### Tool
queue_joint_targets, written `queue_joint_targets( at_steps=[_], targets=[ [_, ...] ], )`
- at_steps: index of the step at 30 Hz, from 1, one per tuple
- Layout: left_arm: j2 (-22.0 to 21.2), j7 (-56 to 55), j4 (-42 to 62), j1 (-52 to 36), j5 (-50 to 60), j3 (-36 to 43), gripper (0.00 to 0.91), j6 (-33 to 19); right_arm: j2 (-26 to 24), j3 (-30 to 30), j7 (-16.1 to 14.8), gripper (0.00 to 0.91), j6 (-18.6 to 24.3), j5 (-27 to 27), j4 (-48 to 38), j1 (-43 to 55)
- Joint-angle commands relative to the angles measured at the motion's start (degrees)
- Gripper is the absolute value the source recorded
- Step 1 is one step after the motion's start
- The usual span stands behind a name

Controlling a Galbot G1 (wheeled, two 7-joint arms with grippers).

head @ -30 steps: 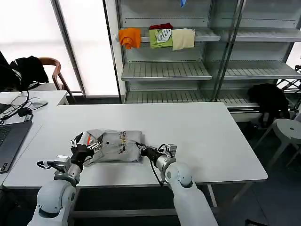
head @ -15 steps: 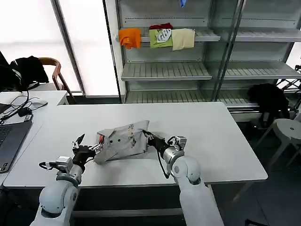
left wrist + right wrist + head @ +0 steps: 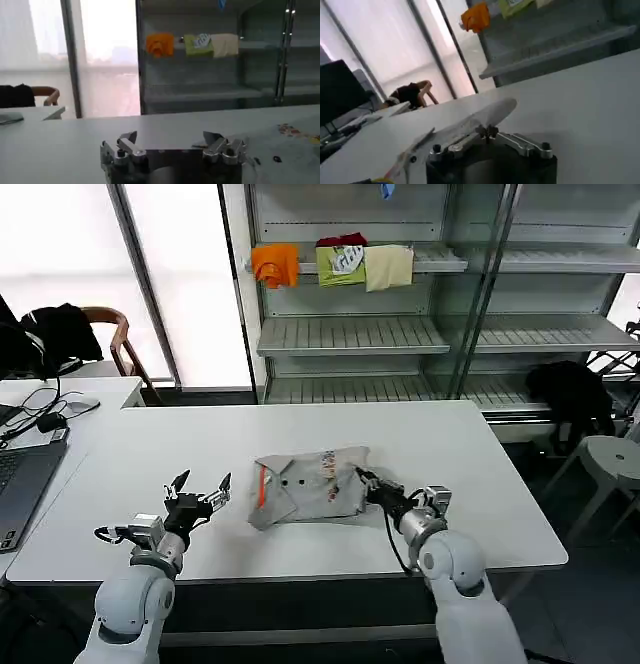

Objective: Fold and organize the clothes.

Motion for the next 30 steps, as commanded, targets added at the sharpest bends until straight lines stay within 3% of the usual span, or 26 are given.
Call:
queue_joint_targets(
  at_steps=[1,6,7,8,14,20,30],
  targets=[
    [-0.4,0.0,-0.2,0.4,0.0,-0.2,0.907,0.2,-9.3,2.5,-1.1,0.000,0.1,-4.1,0.4,-2.0],
    [-0.4,-0.1,-0.3,0.9,0.0,-0.5,0.907,0.2,-7.4,1.9,-2.4,0.000,0.1,-9.2,-1.5,-0.4],
    [-0.4,-0.1,-0.4,1.0,0.0,-0.6,0.907,0.2,-7.1,1.7,-2.5,0.282,0.1,-9.7,-1.8,-0.2],
    [-0.4,-0.1,-0.5,1.1,0.0,-0.6,0.907,0.2,-7.0,1.5,-2.4,0.907,0.1,-10.1,-2.1,0.1],
    [-0.4,0.0,-0.9,1.8,-0.2,-0.8,0.907,0.2,-6.2,1.0,-1.4,0.907,0.3,-17.9,-3.4,0.7],
    [-0.2,0.2,-1.2,1.9,-0.7,-1.1,0.907,0.2,-8.1,2.0,1.4,0.907,0.3,-26.7,1.2,-3.9],
    [-1.2,0.0,-3.1,2.2,-5.1,-1.7,0.907,-1.1,-10.1,9.0,9.3,0.907,3.7,-28.6,12.1,-13.3]
  ],
)
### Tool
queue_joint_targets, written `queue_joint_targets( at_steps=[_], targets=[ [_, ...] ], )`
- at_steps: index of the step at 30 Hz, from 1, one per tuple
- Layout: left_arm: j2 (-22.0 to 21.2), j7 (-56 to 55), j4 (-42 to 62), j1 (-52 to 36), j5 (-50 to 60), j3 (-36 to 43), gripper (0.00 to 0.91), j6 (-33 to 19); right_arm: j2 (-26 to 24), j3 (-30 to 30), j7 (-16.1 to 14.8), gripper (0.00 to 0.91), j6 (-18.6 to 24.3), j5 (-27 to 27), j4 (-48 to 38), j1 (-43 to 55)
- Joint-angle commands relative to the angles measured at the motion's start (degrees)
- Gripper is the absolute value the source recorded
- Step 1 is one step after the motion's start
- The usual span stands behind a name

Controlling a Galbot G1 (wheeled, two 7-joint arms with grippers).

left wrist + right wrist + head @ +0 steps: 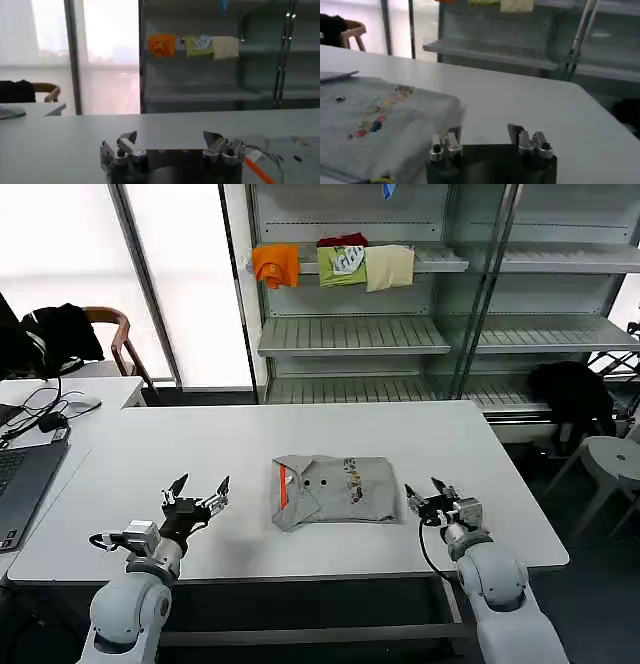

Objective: Fold and organize the clothes.

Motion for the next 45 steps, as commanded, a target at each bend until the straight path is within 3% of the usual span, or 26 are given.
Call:
queue_joint_targets(
  at_steps=[1,6,8,10,12,27,30,45],
  targets=[
    [-0.5,-0.4,-1.2,0.3,-4.9,-0.6,0.907,-1.2,-2.0,6.8,7.4,0.907,3.2,-7.1,10.9,-9.5],
    [0.0,-0.3,-0.6,0.8,-5.4,-1.1,0.907,-2.3,-3.0,9.9,7.5,0.907,6.0,-6.4,15.0,-13.3],
    [0.0,-0.4,-0.2,1.0,-5.3,-1.3,0.907,-2.3,-3.0,9.9,10.3,0.907,5.1,-7.0,16.1,-13.8],
    [0.0,-0.6,-0.1,1.4,-5.3,-1.3,0.907,-2.3,-3.1,10.7,8.8,0.907,5.0,-7.1,16.7,-14.7],
    [0.0,-0.6,-0.3,1.8,-5.4,-1.3,0.907,-2.4,-3.1,11.1,8.7,0.907,7.5,-7.9,17.4,-15.7],
    [1.1,-1.0,-1.8,6.4,-10.5,-1.1,0.907,-4.3,-2.8,10.9,3.5,0.907,6.9,-7.2,20.2,-16.4],
    [1.5,-1.0,-1.7,6.3,-11.1,-1.2,0.907,-4.7,-2.9,11.5,3.5,0.907,9.2,-5.4,20.0,-16.2],
    [1.2,0.8,-1.2,4.7,-11.5,-1.1,0.907,-6.2,-3.0,12.1,5.7,0.907,9.0,-1.1,19.4,-14.9]
  ],
)
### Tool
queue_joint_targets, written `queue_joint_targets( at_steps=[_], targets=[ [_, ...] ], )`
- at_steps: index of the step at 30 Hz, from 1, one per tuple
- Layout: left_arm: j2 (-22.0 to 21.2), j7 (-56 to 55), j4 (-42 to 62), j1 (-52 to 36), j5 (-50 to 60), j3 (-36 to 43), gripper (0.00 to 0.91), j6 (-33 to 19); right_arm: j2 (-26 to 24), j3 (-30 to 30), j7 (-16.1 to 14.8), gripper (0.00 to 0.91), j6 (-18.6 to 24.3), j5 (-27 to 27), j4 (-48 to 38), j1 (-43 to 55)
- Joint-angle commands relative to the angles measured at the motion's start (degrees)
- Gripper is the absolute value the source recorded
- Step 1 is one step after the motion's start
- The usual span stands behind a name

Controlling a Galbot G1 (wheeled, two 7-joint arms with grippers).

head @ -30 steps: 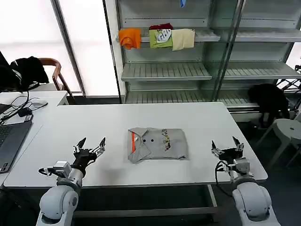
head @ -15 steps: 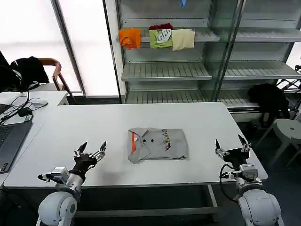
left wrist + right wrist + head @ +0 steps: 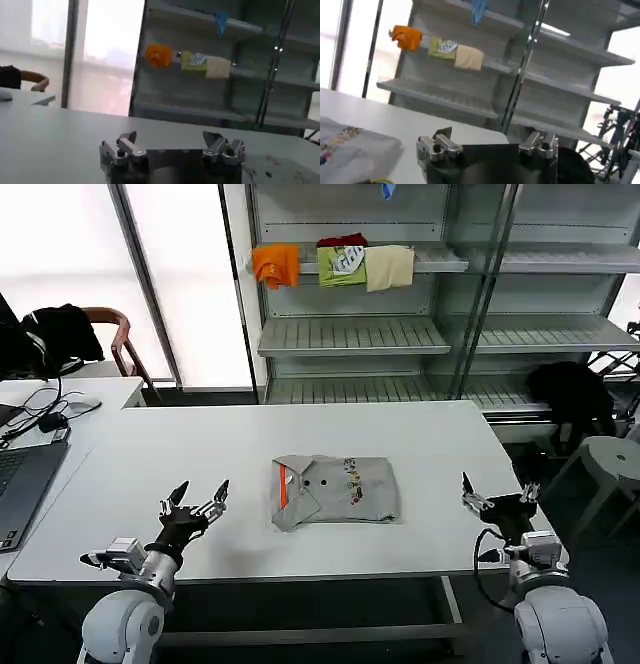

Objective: Fold and organize the clothes.

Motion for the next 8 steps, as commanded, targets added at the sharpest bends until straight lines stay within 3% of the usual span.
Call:
queue_joint_targets(
  at_steps=[1,8],
  targets=[
    [0.1,0.8,0.9,-0.1,-0.6,0.0,0.907,-1.0,-0.2,0.6,0.4,0.907,0.7,2.1,0.4,0.1],
    [0.1,0.6,1.4,-0.9,-0.3,0.4,0.907,-1.0,-0.2,0.5,0.5,0.907,0.3,2.1,-0.1,0.5]
  ],
)
